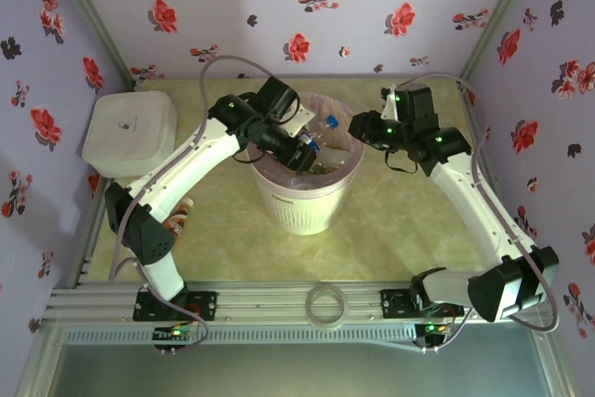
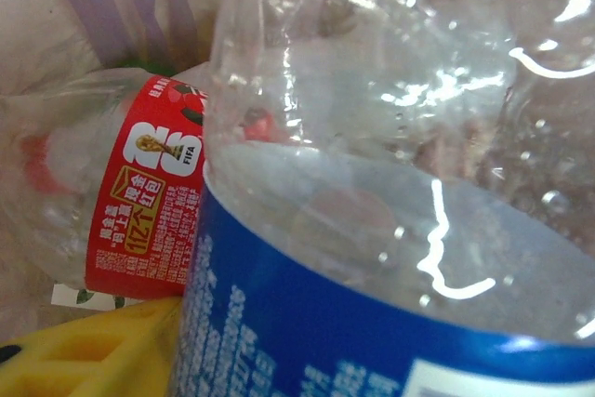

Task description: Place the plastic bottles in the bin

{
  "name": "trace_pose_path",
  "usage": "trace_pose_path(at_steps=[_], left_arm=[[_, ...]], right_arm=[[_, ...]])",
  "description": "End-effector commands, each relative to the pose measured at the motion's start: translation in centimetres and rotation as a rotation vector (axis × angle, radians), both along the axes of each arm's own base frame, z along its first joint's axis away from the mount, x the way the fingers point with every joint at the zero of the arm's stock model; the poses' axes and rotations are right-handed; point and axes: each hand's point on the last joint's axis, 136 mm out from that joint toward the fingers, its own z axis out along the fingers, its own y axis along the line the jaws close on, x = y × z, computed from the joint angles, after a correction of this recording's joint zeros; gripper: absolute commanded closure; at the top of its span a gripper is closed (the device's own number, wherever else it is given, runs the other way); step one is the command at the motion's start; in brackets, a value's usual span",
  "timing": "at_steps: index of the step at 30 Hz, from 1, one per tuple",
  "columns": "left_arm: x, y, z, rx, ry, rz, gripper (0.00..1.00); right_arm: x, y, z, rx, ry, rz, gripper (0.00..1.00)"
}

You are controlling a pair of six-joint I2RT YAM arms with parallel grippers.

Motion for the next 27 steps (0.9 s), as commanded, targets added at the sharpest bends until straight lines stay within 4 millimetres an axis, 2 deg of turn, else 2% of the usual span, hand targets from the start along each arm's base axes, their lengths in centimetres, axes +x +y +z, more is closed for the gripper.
trace_pose_path(at_steps=[1, 4, 5, 7, 10, 14, 18, 21, 27], left_arm=[[-0.1, -0.4, -3.5, 0.069, 0.04, -0.005, 1.0], [0.0, -0.2, -4.0, 0.089, 0.034, 0.005, 1.0], [0.1, -0.2, -3.9, 0.083, 0.028, 0.005, 0.97], [0.2, -0.4, -3.2, 0.067, 0.013, 0.006, 0.75], [0.2, -0.4, -1.9, 0.047, -0.002, 0.012, 0.51], [0.1, -0.4, 0.1, 0.01, -0.035, 0.017, 0.34], [0.2, -0.2, 2.6, -0.036, -0.085, 0.028, 0.24], [0.3, 0.3, 4.8, -0.062, -0.138, 0.045, 0.2], [1.0, 2.7, 7.8, -0.027, -0.248, 0.092, 0.1]], right_arm=[[-0.4, 0.7, 1.0, 0.028, -0.011, 0.015, 0.71], [-0.5, 0.7, 1.1, 0.031, -0.012, 0.016, 0.71], [-0.5, 0.7, 1.1, 0.029, -0.012, 0.017, 0.71], [-0.5, 0.7, 1.1, 0.029, -0.013, 0.016, 0.7], [-0.5, 0.6, 1.1, 0.028, -0.012, 0.016, 0.71], [-0.5, 0.7, 1.1, 0.028, -0.012, 0.017, 0.71], [-0.5, 0.7, 1.3, 0.032, -0.017, 0.017, 0.71], [-0.5, 0.6, 1.2, 0.029, -0.014, 0.017, 0.71], [-0.5, 0.7, 1.4, 0.033, -0.018, 0.017, 0.7]])
